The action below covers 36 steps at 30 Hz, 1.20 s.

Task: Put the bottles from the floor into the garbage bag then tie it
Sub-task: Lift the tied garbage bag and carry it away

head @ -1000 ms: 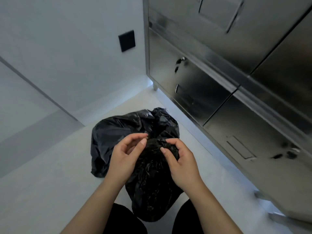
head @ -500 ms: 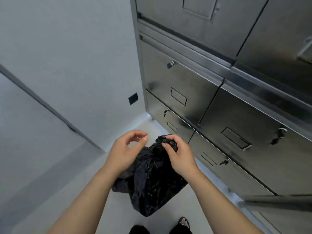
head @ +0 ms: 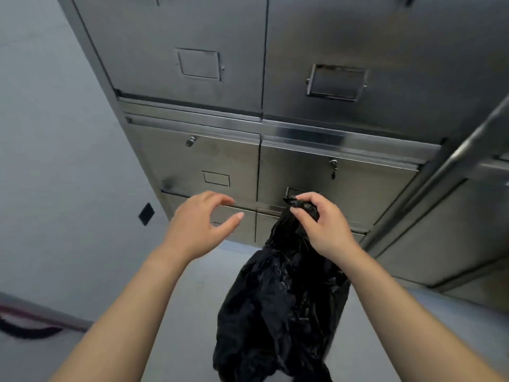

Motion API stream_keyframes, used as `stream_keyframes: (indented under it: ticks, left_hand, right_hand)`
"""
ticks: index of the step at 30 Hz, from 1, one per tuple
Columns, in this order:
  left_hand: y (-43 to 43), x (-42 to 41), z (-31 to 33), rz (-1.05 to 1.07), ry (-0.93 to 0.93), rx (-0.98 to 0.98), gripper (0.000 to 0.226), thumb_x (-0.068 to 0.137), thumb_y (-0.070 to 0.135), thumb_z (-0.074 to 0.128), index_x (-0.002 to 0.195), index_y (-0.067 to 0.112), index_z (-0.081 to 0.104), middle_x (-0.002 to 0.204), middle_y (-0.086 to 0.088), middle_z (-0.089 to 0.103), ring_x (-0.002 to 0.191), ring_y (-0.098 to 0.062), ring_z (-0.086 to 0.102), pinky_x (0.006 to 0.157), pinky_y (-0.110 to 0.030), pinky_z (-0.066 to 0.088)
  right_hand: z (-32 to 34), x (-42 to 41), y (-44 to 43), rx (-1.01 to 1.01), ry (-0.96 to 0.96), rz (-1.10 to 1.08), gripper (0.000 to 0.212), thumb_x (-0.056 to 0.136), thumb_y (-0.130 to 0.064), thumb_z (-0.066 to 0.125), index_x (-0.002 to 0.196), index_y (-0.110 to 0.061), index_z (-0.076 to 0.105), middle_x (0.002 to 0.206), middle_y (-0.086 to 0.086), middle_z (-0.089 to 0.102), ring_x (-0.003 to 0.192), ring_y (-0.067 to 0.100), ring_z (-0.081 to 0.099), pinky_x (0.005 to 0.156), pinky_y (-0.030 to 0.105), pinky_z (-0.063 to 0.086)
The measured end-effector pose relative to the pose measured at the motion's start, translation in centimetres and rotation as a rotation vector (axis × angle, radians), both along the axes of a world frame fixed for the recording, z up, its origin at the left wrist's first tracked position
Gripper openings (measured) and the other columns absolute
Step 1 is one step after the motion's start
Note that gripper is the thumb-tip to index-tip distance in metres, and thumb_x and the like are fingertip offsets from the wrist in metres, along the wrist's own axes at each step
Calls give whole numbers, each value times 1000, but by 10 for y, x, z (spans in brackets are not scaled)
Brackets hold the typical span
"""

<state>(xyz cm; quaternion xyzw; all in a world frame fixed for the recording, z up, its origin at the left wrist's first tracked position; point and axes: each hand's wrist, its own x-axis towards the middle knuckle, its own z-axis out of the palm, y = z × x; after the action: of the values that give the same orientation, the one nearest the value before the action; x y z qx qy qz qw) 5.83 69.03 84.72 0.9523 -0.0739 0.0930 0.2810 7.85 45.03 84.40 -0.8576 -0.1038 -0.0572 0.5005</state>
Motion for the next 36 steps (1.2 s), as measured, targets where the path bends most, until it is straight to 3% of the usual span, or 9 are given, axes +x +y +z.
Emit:
stream_keyframes:
  ticks: [2,6,8,11,15,20,24,28,36]
  left_hand:
    - [-16,2,5,-101,-9,41,43,83,59,51,111,28,62,113,11,62,109,-11,53,92,-31,42]
    - [-63,5,18,-272,-44,117,47,83,62,48,112,28,61,114,8,61,109,-14,54,92,-35,43]
    - [-89,7,24,-347,-50,139,49,82,64,45,114,31,59,116,8,59,111,-13,53,94,-36,43]
    - [-131,8,31,-445,-56,161,54,80,68,40,115,32,59,118,9,59,112,-13,52,95,-37,43]
    - [-192,9,39,-570,-61,176,56,80,70,38,117,31,58,120,8,58,113,-13,52,96,-39,44]
    - [-289,6,47,-712,-57,193,57,81,69,38,118,30,58,121,7,58,113,-14,52,96,-40,44]
    - [-375,-5,47,-803,-55,200,54,82,67,42,117,30,59,120,7,58,111,-14,53,95,-40,44]
    - [-458,-23,47,-878,-44,201,57,81,69,41,118,30,59,121,8,58,112,-13,52,95,-40,44]
    - [-593,-32,46,-931,-81,271,62,78,74,32,118,33,57,125,8,57,115,-13,51,96,-38,43]
  right_hand:
    - [9,-17,-21,0,-22,-96,10,87,-18,63,89,-26,57,80,-22,58,76,-8,55,67,2,36]
    - [26,-51,-67,9,-33,-273,6,88,-19,62,91,-23,59,76,-14,60,73,10,58,69,19,43]
    - [34,-67,-91,10,-52,-354,6,88,-19,62,91,-23,59,73,-10,60,65,9,58,63,16,44]
    - [45,-89,-128,9,-95,-465,7,87,-15,62,91,-20,59,75,-12,60,60,-7,55,57,3,38]
    - [55,-115,-187,-5,-91,-596,6,88,-18,62,93,-21,61,82,-13,62,76,-4,57,67,8,40]
    - [69,-145,-266,-5,-118,-737,25,87,-19,62,78,-40,54,75,-19,58,68,-13,54,62,4,38]
    - [68,-172,-330,23,-133,-831,21,87,-18,62,80,-37,55,76,-19,59,69,-14,53,64,3,37]
    - [60,-199,-389,26,-101,-871,4,88,-20,61,90,-23,60,78,-13,61,71,-2,56,63,9,39]
    - [55,-225,-500,28,-122,-912,5,88,-20,60,87,-24,59,77,-14,60,73,-1,55,62,8,38]
